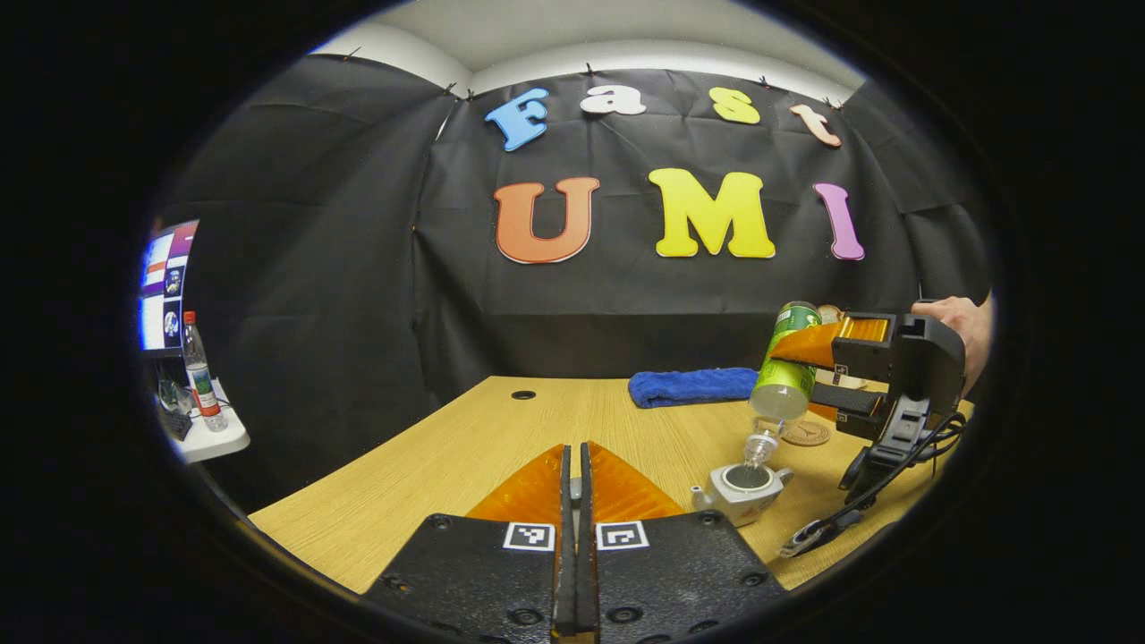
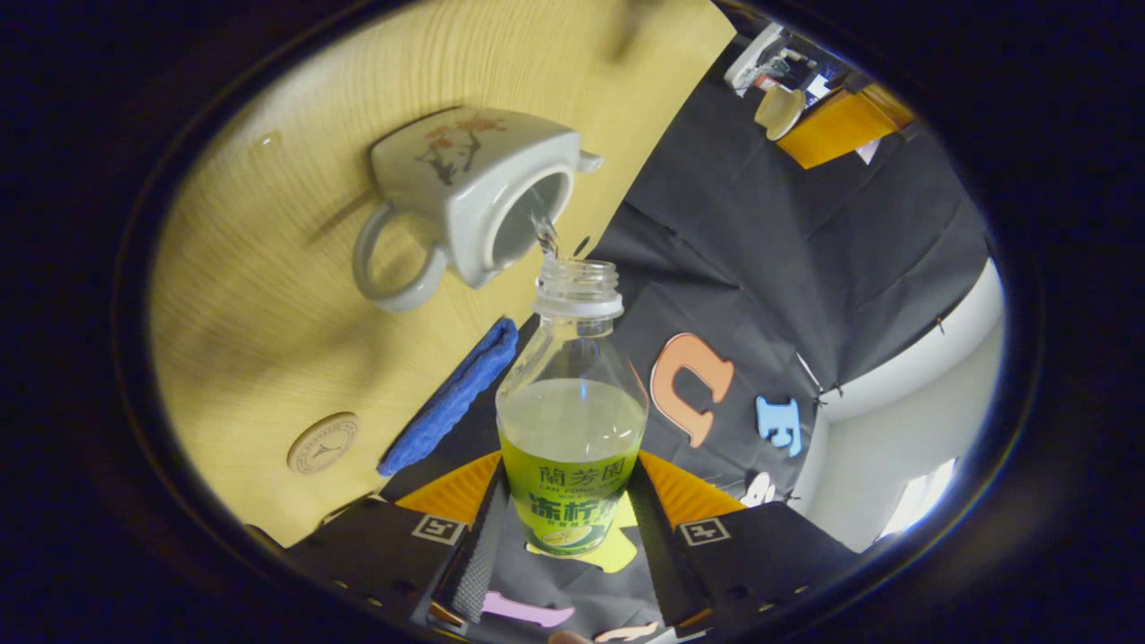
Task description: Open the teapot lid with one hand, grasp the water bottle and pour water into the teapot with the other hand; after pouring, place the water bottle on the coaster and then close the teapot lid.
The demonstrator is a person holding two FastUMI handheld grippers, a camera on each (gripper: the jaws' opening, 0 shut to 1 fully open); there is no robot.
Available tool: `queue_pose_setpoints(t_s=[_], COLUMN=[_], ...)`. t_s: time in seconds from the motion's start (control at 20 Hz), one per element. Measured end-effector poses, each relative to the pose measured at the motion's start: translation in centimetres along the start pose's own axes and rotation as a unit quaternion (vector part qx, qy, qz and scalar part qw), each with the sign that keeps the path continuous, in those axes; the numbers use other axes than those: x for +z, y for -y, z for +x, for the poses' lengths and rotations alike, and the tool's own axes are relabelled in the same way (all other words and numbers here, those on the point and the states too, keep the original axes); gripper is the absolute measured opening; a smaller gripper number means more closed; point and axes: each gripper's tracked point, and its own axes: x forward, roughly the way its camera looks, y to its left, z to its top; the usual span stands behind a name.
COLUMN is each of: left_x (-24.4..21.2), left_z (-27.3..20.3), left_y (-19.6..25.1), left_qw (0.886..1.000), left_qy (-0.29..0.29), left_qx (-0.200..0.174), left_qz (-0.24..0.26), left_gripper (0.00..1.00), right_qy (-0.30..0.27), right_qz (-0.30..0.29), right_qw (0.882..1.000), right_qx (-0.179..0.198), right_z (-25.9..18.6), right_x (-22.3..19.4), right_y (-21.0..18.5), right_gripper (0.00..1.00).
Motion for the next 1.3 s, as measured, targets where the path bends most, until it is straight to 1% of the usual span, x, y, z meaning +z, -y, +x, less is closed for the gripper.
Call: queue_pose_setpoints(t_s=[0.05, 0.15, 0.3, 0.45, 0.55, 0.6, 0.65, 0.7, 0.75, 0.8, 0.85, 0.95, 1.0, 1.05, 1.15, 1.2, 1.25, 1.3], left_x=[0.0, -0.1, -0.1, -0.1, -0.1, -0.1, -0.1, 0.0, 0.0, 0.1, 0.1, 0.1, 0.1, 0.3, 0.3, 0.4, 0.6, 0.8], left_z=[0.0, 0.1, 0.0, 0.1, 0.1, 0.1, 0.0, 0.0, 0.0, 0.0, -0.1, 0.0, 0.0, 0.1, 0.0, 0.0, 0.0, 0.1], left_y=[0.0, 0.0, 0.0, 0.1, 0.0, 0.0, 0.0, -0.2, -0.2, -0.3, -0.3, -0.3, -0.1, -0.1, 0.3, 0.5, 0.9, 1.3], left_qw=[1.000, 1.000, 1.000, 1.000, 1.000, 1.000, 1.000, 1.000, 1.000, 1.000, 1.000, 1.000, 1.000, 1.000, 1.000, 1.000, 1.000, 1.000], left_qy=[0.000, -0.001, -0.001, -0.001, -0.002, -0.002, -0.001, 0.000, 0.001, 0.002, 0.002, 0.002, 0.002, 0.004, 0.006, 0.007, 0.009, 0.010], left_qx=[0.000, 0.000, -0.001, -0.001, -0.002, -0.001, -0.001, 0.001, 0.003, 0.003, 0.004, 0.004, 0.004, 0.006, 0.006, 0.005, 0.006, 0.005], left_qz=[0.000, 0.001, 0.001, 0.002, 0.002, 0.003, 0.002, 0.000, -0.003, -0.004, -0.003, -0.002, -0.001, 0.000, 0.003, 0.008, 0.013, 0.014], left_gripper=[0.03, 0.03, 0.03, 0.03, 0.03, 0.03, 0.03, 0.03, 0.03, 0.03, 0.03, 0.03, 0.03, 0.03, 0.03, 0.03, 0.03, 0.03], right_qy=[0.001, 0.003, 0.002, 0.005, 0.009, 0.009, 0.008, 0.009, 0.010, 0.010, 0.009, 0.010, 0.012, 0.014, 0.019, 0.021, 0.022, 0.022], right_qz=[-0.002, -0.008, -0.002, -0.013, -0.003, 0.009, 0.028, 0.054, 0.088, 0.110, 0.133, 0.191, 0.225, 0.258, 0.320, 0.355, 0.414, 0.461], right_qw=[1.000, 1.000, 1.000, 1.000, 1.000, 1.000, 1.000, 0.998, 0.996, 0.993, 0.990, 0.978, 0.970, 0.960, 0.939, 0.925, 0.898, 0.872], right_qx=[-0.003, -0.011, -0.011, -0.020, -0.017, -0.009, 0.004, 0.017, 0.031, 0.041, 0.052, 0.079, 0.091, 0.104, 0.126, 0.135, 0.151, 0.162], right_z=[0.0, -0.1, 0.0, 0.0, -0.1, -0.1, -0.1, 0.0, 0.2, 0.2, 0.1, -0.1, 0.0, -0.2, -0.6, -1.2, -1.3, -1.1], right_x=[0.1, 0.0, -0.2, 0.1, 0.2, 0.1, -0.1, -0.2, -0.3, -0.3, -0.4, -0.1, 0.0, 0.2, 0.4, 0.5, 0.5, 0.4], right_y=[0.2, 0.5, 0.3, 1.0, 0.7, 0.4, -0.3, -0.8, -1.2, -1.4, -1.7, -2.5, -2.6, -2.8, -2.8, -3.0, -2.9, -2.9], right_gripper=[0.72, 0.71, 0.72, 0.72, 0.71, 0.73, 0.71, 0.72, 0.74, 0.71, 0.74, 0.74, 0.72, 0.74, 0.74, 0.72, 0.74, 0.72])
